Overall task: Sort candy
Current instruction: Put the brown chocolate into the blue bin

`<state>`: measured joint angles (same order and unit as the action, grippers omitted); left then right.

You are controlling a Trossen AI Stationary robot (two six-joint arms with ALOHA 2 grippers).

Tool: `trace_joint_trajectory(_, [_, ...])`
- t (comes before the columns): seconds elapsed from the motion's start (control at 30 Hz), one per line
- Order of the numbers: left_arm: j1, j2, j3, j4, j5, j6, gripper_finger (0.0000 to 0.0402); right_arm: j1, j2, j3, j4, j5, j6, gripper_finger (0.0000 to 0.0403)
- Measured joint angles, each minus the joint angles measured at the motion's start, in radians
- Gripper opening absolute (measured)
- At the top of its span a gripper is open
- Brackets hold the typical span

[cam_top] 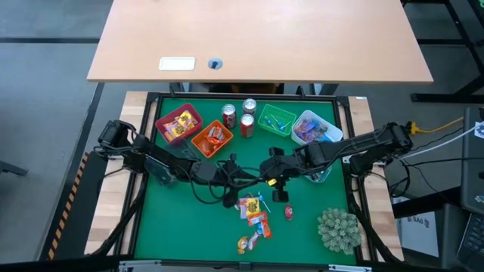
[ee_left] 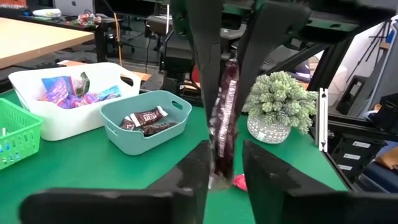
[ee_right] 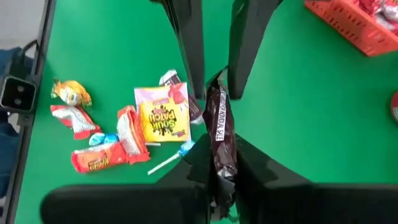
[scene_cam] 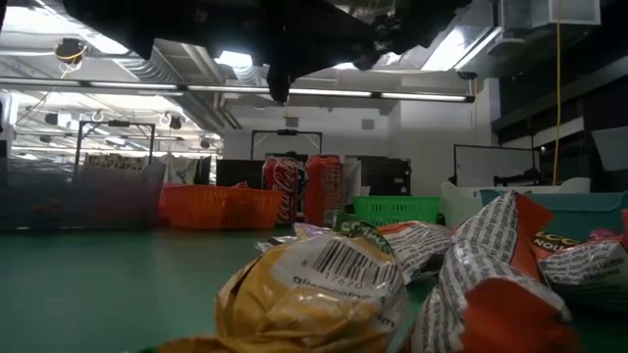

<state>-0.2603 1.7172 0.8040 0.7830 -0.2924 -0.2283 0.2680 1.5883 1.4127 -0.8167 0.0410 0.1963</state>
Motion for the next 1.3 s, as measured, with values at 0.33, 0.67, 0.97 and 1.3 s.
trace_joint_trajectory(0.33, [-0.002, 0.000, 0.000, -0.002, 0.000, 0.002, 0.0135, 0.000, -0.006, 0.014, -0.299, 0.012, -0.047, 0.0026])
trace_joint_trajectory(0.67, [-0.002, 0.000, 0.000, -0.005, 0.002, 0.002, 0.0133, 0.001, -0.010, -0.103, -0.516, 0.144, 0.011, 0.0033])
trace_joint_trajectory(0.97, [-0.002, 0.000, 0.000, -0.007, 0.001, 0.001, 0.0133, 0.000, -0.011, -0.257, -0.603, 0.253, 0.090, 0.0033])
trace_joint_trajectory(1.3, [-0.002, 0.000, 0.000, -0.007, 0.001, 0.001, 0.0133, 0.000, -0.010, -0.297, -0.603, 0.258, 0.091, 0.0034])
